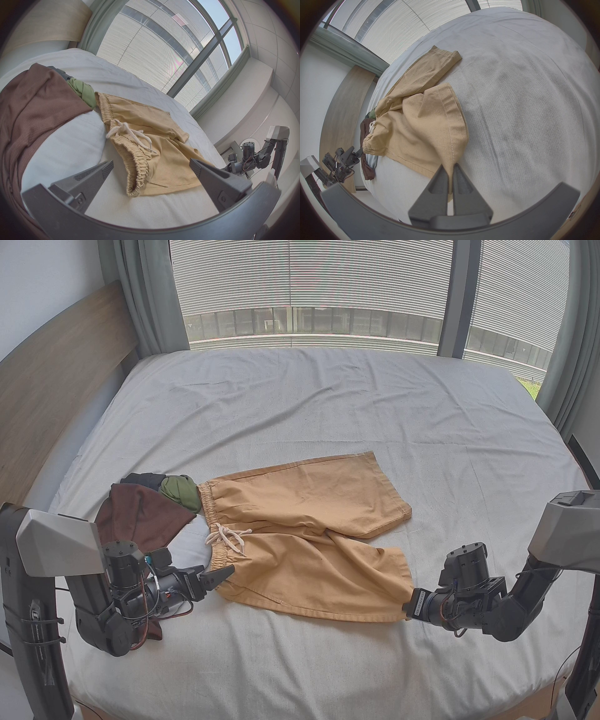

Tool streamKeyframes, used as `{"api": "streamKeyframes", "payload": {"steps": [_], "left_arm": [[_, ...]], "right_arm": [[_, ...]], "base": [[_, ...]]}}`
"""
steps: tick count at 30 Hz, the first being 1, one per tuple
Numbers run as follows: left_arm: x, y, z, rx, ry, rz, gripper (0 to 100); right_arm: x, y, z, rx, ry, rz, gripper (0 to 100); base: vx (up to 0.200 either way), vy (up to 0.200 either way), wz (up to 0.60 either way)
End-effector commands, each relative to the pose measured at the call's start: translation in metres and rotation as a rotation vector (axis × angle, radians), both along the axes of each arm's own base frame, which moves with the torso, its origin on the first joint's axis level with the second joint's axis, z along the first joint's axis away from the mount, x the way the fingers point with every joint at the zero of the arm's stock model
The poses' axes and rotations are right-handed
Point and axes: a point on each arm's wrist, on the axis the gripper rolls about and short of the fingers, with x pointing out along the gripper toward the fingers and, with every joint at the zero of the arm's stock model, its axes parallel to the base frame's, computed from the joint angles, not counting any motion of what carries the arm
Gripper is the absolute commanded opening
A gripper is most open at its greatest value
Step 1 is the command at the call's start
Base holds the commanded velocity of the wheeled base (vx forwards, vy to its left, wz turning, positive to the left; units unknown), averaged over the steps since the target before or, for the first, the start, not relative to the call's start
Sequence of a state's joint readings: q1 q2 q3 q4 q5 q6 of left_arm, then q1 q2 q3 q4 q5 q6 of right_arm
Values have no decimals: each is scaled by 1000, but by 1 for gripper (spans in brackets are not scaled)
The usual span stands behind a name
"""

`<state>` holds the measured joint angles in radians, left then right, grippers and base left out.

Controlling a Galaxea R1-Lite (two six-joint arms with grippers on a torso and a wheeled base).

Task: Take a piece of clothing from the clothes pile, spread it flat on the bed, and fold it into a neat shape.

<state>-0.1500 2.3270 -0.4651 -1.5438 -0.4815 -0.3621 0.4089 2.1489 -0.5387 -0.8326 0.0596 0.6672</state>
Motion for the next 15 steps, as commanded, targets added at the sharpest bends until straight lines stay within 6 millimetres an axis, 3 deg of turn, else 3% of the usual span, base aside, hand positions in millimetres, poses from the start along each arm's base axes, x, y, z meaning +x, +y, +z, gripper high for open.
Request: {"api": "streamKeyframes", "payload": {"steps": [1, 7, 15], "left_arm": [[-6, -4, -9, 7, 44, -11, 100], [-9, -8, -21, 25, 79, -24, 100], [-4, -10, -19, 24, 53, -27, 100]], "right_arm": [[0, 0, 0, 2, -1, 0, 0], [-1, -1, 0, 1, 1, -2, 0], [-1, -1, 0, 1, 1, -2, 0]], "base": [[0, 0, 0], [0, 0, 0], [0, 0, 0]]}}
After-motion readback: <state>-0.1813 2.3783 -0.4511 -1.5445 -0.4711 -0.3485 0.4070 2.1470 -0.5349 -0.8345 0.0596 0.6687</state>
